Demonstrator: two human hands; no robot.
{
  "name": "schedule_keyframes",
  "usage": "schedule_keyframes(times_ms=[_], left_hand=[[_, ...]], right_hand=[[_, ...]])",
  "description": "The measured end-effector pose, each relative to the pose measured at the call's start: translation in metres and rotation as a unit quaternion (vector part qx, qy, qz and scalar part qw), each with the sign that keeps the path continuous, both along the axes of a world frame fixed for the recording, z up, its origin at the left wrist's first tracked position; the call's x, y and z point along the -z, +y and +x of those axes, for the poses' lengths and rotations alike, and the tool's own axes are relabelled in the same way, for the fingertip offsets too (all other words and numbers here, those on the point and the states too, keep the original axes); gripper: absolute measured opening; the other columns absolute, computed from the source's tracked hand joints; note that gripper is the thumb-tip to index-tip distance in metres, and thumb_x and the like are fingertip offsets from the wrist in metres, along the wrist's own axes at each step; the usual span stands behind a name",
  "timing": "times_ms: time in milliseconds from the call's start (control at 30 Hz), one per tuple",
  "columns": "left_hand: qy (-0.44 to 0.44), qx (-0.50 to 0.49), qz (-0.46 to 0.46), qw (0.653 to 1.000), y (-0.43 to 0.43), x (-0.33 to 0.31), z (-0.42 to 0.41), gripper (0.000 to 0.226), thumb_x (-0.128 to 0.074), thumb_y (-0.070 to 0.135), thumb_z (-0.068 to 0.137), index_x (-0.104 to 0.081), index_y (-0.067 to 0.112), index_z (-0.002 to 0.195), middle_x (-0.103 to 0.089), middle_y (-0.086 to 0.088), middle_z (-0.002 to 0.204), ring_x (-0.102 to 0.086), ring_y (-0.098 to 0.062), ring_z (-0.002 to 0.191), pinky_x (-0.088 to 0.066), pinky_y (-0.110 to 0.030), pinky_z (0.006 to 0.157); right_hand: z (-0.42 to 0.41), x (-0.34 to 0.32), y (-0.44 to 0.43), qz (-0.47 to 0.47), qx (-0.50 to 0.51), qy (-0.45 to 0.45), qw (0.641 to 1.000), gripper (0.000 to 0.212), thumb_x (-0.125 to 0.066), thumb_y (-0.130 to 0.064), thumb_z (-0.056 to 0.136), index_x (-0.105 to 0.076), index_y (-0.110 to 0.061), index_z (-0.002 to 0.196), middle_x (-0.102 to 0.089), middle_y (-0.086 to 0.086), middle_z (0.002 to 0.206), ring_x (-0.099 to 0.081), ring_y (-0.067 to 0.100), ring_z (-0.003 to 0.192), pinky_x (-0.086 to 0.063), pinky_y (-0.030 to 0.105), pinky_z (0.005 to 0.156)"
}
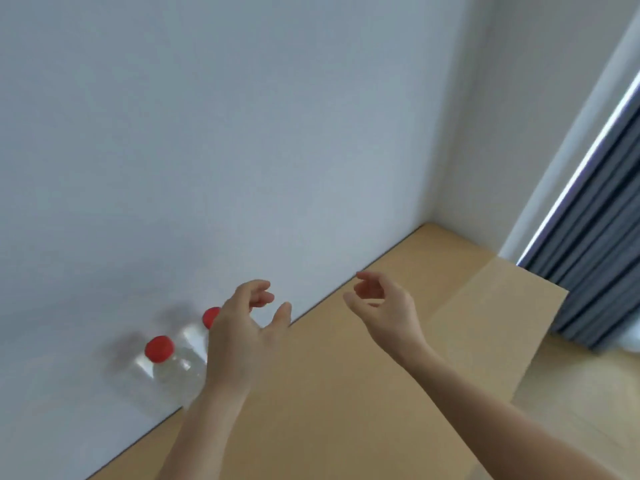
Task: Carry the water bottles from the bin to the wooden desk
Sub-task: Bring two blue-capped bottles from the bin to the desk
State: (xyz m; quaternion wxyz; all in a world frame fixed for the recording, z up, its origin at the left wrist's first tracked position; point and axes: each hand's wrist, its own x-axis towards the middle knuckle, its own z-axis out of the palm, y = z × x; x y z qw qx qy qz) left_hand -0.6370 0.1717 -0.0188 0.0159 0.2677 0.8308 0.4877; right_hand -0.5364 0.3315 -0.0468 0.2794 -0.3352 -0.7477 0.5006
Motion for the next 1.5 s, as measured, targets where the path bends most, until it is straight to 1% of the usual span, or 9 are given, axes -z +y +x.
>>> schedule_keyframes(times_ms=[100, 300, 433, 633, 733, 800, 1033, 1333, 1500], left_hand=[[-0.053, 0.124, 0.022, 0.991, 0.06, -0.003, 0.042, 0.016, -0.07, 0.022, 0.079, -0.063, 0.027, 0.091, -0.069, 0.01, 0.08, -0.062, -0.001, 0.083, -0.046, -0.011, 0.074], [-0.098, 0.304, 0.031, 0.947, 0.187, -0.017, 0.176, 0.009, -0.069, 0.018, 0.081, -0.065, 0.026, 0.084, -0.069, 0.005, 0.083, -0.063, -0.003, 0.074, -0.044, -0.002, 0.064], [-0.14, 0.39, 0.03, 0.91, 0.262, -0.029, 0.292, 0.006, -0.067, 0.019, 0.082, -0.067, 0.024, 0.086, -0.071, 0.001, 0.081, -0.065, -0.013, 0.078, -0.05, -0.021, 0.074], [-0.184, 0.522, 0.016, 0.833, 0.344, -0.027, 0.467, 0.007, -0.064, 0.016, 0.084, -0.069, 0.017, 0.09, -0.074, -0.004, 0.081, -0.069, -0.019, 0.08, -0.055, -0.03, 0.078], [-0.197, 0.577, -0.007, 0.793, 0.371, -0.021, 0.546, 0.007, -0.064, 0.013, 0.084, -0.069, 0.016, 0.088, -0.074, -0.006, 0.077, -0.069, -0.017, 0.076, -0.054, -0.031, 0.075], [-0.201, 0.614, -0.02, 0.763, 0.389, -0.016, 0.593, 0.007, -0.064, 0.012, 0.084, -0.069, 0.016, 0.086, -0.075, -0.005, 0.075, -0.069, -0.013, 0.072, -0.054, -0.029, 0.073], [-0.233, 0.701, -0.065, 0.671, 0.464, 0.004, 0.726, 0.007, -0.064, 0.012, 0.085, -0.069, 0.016, 0.086, -0.073, -0.004, 0.077, -0.068, -0.023, 0.08, -0.054, -0.036, 0.08], [-0.251, 0.735, -0.049, 0.629, 0.63, -0.001, 0.851, 0.011, -0.064, 0.012, 0.085, -0.069, 0.02, 0.08, -0.073, 0.005, 0.063, -0.066, -0.016, 0.07, -0.052, -0.02, 0.065], [-0.228, 0.789, -0.068, 0.566, 0.694, -0.014, 0.927, 0.009, -0.063, 0.01, 0.085, -0.069, 0.016, 0.082, -0.072, -0.005, 0.072, -0.066, -0.021, 0.074, -0.054, -0.031, 0.076]], right_hand=[[0.08, -0.01, 0.048, 0.021, 0.112, 0.02, 0.993, 0.026, -0.07, -0.024, 0.078, -0.062, -0.026, 0.103, -0.067, -0.01, 0.085, -0.061, -0.006, 0.077, -0.046, 0.008, 0.066], [0.274, -0.036, 0.119, 0.038, 0.278, 0.058, 0.958, 0.022, -0.067, -0.018, 0.081, -0.062, -0.024, 0.101, -0.067, -0.008, 0.084, -0.064, 0.004, 0.081, -0.048, 0.016, 0.071], [0.409, -0.044, 0.154, 0.055, 0.356, 0.052, 0.932, 0.022, -0.063, -0.016, 0.085, -0.06, -0.023, 0.105, -0.066, -0.008, 0.086, -0.064, 0.005, 0.081, -0.051, 0.011, 0.063], [0.593, -0.035, 0.166, 0.033, 0.499, 0.063, 0.864, 0.022, -0.066, -0.013, 0.081, -0.064, -0.02, 0.102, -0.067, -0.002, 0.084, -0.065, 0.01, 0.077, -0.058, 0.034, 0.075], [0.663, -0.026, 0.16, 0.011, 0.562, 0.055, 0.825, 0.022, -0.064, -0.012, 0.081, -0.063, -0.024, 0.099, -0.068, -0.002, 0.084, -0.066, 0.011, 0.079, -0.058, 0.038, 0.077], [0.704, -0.019, 0.157, 0.003, 0.598, 0.045, 0.8, 0.022, -0.063, -0.013, 0.081, -0.063, -0.025, 0.099, -0.068, -0.004, 0.085, -0.066, 0.011, 0.081, -0.057, 0.036, 0.078], [0.809, 0.004, 0.185, -0.037, 0.695, 0.041, 0.717, 0.015, -0.063, -0.017, 0.08, -0.065, -0.029, 0.09, -0.069, 0.002, 0.084, -0.066, 0.017, 0.08, -0.057, 0.036, 0.077], [0.909, -0.013, 0.33, -0.031, 0.742, 0.054, 0.668, 0.014, -0.061, -0.016, 0.081, -0.063, -0.027, 0.09, -0.066, -0.002, 0.085, -0.067, 0.019, 0.085, -0.057, 0.038, 0.081], [0.967, -0.024, 0.391, -0.024, 0.783, 0.062, 0.618, 0.015, -0.061, -0.016, 0.081, -0.062, -0.03, 0.086, -0.068, 0.0, 0.089, -0.068, 0.022, 0.088, -0.056, 0.04, 0.083]])
